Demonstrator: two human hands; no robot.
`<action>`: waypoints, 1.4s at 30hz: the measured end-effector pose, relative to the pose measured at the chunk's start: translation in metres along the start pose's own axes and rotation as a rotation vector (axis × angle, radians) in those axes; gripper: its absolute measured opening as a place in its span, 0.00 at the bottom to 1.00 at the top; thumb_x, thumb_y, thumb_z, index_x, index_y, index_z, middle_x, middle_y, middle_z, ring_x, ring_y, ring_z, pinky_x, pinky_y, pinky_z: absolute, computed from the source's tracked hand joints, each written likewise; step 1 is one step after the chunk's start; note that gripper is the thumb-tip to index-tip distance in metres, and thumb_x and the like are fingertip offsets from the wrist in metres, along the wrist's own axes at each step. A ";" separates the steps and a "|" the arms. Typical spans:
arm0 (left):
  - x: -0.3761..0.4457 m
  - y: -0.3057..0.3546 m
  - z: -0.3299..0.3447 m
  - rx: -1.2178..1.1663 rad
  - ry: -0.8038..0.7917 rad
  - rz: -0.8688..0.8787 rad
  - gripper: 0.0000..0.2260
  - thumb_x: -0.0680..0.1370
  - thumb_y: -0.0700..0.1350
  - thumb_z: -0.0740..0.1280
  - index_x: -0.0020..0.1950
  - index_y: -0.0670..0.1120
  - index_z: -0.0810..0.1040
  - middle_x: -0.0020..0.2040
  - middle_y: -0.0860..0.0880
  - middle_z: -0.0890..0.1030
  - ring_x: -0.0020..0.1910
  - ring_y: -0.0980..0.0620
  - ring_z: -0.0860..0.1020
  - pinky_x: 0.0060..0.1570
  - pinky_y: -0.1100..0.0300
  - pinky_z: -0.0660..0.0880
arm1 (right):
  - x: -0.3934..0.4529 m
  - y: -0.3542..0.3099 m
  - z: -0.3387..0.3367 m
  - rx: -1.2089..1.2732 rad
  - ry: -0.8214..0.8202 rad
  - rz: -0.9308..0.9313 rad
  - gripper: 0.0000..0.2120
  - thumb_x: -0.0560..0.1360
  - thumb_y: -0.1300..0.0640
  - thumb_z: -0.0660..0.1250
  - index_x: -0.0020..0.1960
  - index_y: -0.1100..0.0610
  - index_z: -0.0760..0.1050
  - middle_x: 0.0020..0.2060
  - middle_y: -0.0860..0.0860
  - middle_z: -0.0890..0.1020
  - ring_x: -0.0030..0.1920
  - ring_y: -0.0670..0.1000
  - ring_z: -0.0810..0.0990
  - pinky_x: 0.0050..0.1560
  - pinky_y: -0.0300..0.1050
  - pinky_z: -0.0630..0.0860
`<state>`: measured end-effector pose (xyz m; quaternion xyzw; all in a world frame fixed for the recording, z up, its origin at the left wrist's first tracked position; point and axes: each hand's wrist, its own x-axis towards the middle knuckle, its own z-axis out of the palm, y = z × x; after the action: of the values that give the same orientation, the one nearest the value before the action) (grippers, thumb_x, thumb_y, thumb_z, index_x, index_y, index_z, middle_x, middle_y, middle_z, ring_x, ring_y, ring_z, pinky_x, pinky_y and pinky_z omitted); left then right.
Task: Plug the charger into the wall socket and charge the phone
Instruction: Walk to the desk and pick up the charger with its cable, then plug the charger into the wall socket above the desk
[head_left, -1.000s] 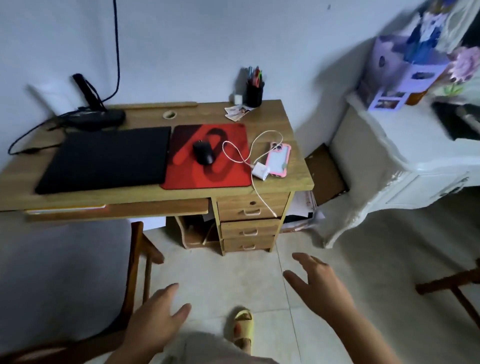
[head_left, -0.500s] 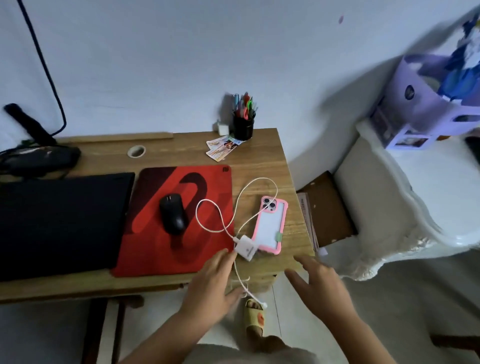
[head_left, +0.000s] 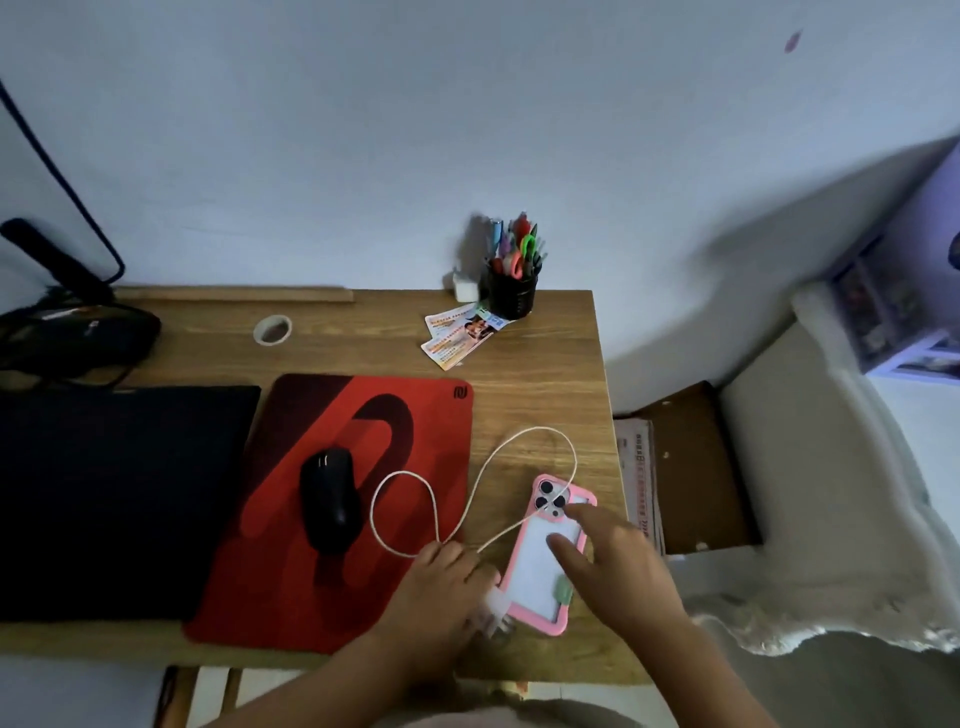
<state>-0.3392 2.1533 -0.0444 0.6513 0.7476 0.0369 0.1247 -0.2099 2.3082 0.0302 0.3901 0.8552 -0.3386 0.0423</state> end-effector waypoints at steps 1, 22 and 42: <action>-0.001 -0.004 -0.003 -0.023 0.027 -0.013 0.16 0.61 0.57 0.65 0.46 0.55 0.75 0.39 0.58 0.80 0.42 0.57 0.74 0.46 0.63 0.66 | 0.004 -0.003 0.000 -0.003 -0.001 -0.007 0.20 0.74 0.46 0.63 0.65 0.51 0.71 0.62 0.51 0.78 0.57 0.52 0.78 0.56 0.49 0.77; 0.014 -0.153 -0.250 -0.757 0.569 -0.587 0.20 0.64 0.51 0.72 0.54 0.47 0.76 0.46 0.54 0.82 0.47 0.55 0.80 0.46 0.61 0.77 | 0.087 -0.186 -0.040 0.122 0.353 -0.268 0.10 0.73 0.48 0.65 0.49 0.52 0.79 0.37 0.49 0.82 0.41 0.52 0.80 0.37 0.45 0.71; 0.039 -0.200 -0.479 -0.391 1.125 -0.529 0.18 0.73 0.51 0.67 0.57 0.40 0.71 0.46 0.48 0.76 0.43 0.46 0.76 0.33 0.58 0.71 | 0.101 -0.269 -0.101 0.189 0.451 -0.425 0.09 0.71 0.47 0.65 0.35 0.50 0.72 0.22 0.50 0.75 0.26 0.46 0.73 0.32 0.41 0.71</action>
<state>-0.6493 2.2135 0.3689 0.2920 0.8134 0.4755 -0.1646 -0.4476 2.3089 0.2204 0.2703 0.8700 -0.3229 -0.2565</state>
